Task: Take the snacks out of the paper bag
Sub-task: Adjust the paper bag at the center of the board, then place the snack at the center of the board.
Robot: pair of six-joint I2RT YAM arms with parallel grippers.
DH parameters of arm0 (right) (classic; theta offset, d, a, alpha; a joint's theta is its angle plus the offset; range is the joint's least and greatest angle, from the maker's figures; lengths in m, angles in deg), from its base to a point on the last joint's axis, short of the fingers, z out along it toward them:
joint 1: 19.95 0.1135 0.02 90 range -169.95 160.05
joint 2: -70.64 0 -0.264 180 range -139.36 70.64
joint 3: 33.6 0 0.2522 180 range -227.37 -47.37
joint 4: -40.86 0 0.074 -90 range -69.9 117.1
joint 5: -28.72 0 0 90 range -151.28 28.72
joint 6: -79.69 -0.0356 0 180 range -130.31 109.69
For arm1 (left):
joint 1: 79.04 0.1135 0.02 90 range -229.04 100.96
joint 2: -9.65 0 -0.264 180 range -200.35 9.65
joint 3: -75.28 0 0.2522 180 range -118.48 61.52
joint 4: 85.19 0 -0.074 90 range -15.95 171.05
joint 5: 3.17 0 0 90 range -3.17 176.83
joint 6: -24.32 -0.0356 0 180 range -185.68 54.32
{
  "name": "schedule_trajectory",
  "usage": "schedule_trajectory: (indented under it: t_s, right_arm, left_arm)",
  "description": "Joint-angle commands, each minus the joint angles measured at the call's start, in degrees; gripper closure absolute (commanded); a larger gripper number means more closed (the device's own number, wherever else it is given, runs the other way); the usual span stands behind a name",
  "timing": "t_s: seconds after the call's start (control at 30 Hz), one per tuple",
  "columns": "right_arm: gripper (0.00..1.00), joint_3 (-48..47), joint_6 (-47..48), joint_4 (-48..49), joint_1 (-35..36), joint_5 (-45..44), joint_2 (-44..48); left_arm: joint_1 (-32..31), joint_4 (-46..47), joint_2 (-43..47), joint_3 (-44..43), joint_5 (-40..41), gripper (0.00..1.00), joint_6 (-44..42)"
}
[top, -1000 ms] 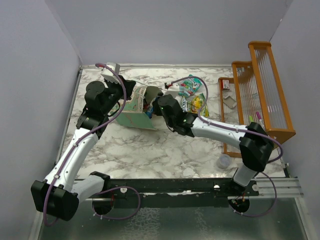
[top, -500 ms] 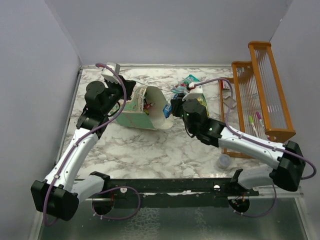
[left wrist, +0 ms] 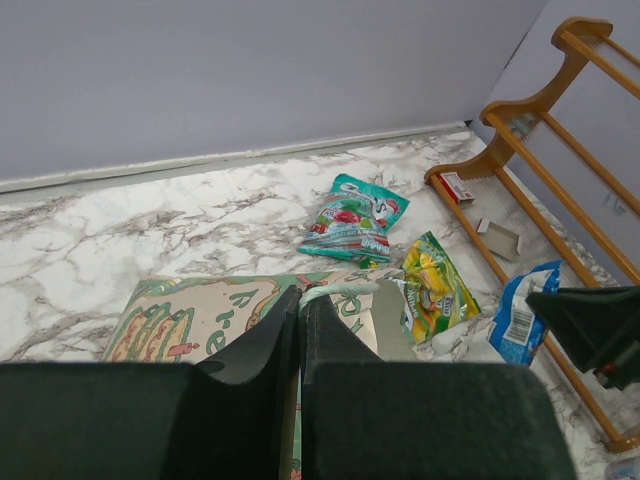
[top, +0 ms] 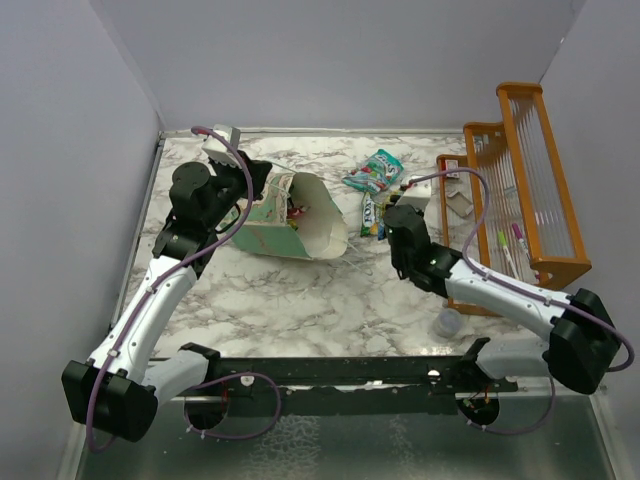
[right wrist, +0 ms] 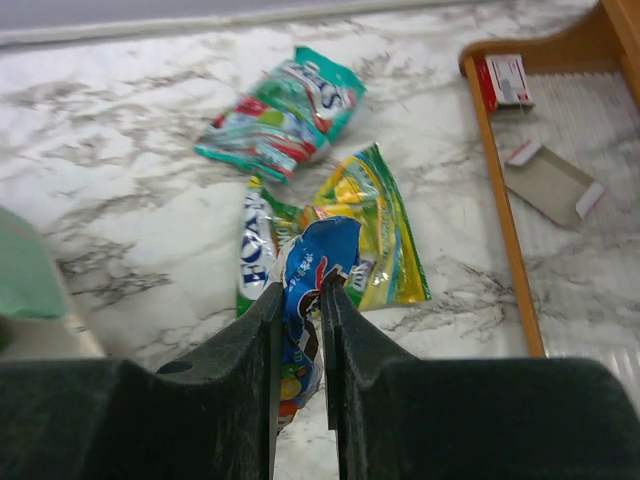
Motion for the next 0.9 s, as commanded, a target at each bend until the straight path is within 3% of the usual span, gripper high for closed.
schedule_trajectory:
  t_s: [0.0,0.27,0.43,0.7,0.87]
  right_arm:
    - [0.80,1.9,-10.8,-6.8,-6.6,6.5,-4.7]
    - [0.82,2.0,-19.6,-9.5,-12.8,17.9,-17.7]
    - [0.80,3.8,-20.1,-7.4,-13.2,19.4,-18.4]
    - [0.69,4.4,-19.3,-7.0,-14.0,18.9,-15.6]
    - [0.48,2.9,-13.8,-5.5,-14.0,22.9,-11.5]
  left_arm:
    - [-0.2,0.8,0.5,-0.2,0.2,1.00,-0.7]
    - [-0.2,5.3,6.3,3.6,-12.3,1.00,-7.8]
    - [-0.2,7.3,11.9,8.0,-10.9,1.00,-10.9]
    - [-0.2,8.5,14.4,10.0,-7.9,1.00,-11.7]
    - [-0.2,9.3,12.7,9.7,-8.9,1.00,-9.1]
